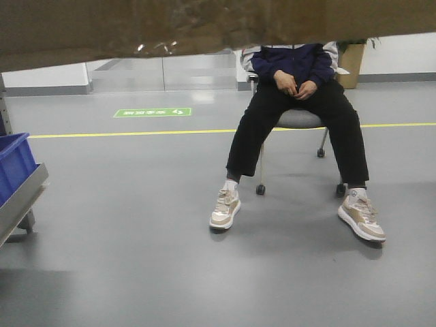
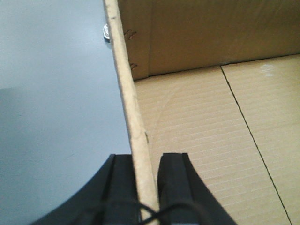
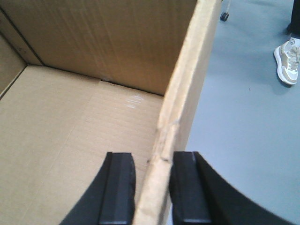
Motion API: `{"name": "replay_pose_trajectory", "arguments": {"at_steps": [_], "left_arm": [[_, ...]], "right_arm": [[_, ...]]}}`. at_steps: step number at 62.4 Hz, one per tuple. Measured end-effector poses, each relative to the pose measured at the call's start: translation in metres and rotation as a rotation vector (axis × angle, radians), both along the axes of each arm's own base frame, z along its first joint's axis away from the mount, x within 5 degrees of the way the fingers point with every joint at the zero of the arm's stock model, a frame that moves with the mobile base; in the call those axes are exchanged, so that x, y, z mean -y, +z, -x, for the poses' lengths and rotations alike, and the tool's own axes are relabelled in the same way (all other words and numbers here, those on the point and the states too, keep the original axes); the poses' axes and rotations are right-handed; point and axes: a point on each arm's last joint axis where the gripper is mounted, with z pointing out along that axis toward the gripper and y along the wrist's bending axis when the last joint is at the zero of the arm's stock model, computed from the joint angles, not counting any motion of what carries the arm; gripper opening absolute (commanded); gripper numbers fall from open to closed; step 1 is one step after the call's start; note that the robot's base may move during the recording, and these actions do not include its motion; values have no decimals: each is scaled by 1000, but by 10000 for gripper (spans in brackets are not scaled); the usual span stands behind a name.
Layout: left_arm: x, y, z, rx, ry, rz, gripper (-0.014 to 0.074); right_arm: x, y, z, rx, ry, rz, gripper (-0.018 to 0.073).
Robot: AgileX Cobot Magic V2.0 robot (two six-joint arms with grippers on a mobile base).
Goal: Grab carton from right shelf to conveyor
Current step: 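Hold the carton with both grippers while driving to the red conveyor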
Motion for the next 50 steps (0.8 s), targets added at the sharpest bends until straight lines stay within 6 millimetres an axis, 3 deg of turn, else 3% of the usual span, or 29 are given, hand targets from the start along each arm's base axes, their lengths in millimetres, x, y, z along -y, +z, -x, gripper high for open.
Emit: {"name": "replay_pose_trajectory", "arguments": {"at_steps": [50], "left_arm": [[0, 0, 0, 0, 0, 0, -18]], "right_arm": [[0, 0, 1, 0, 0, 0, -66]]}}
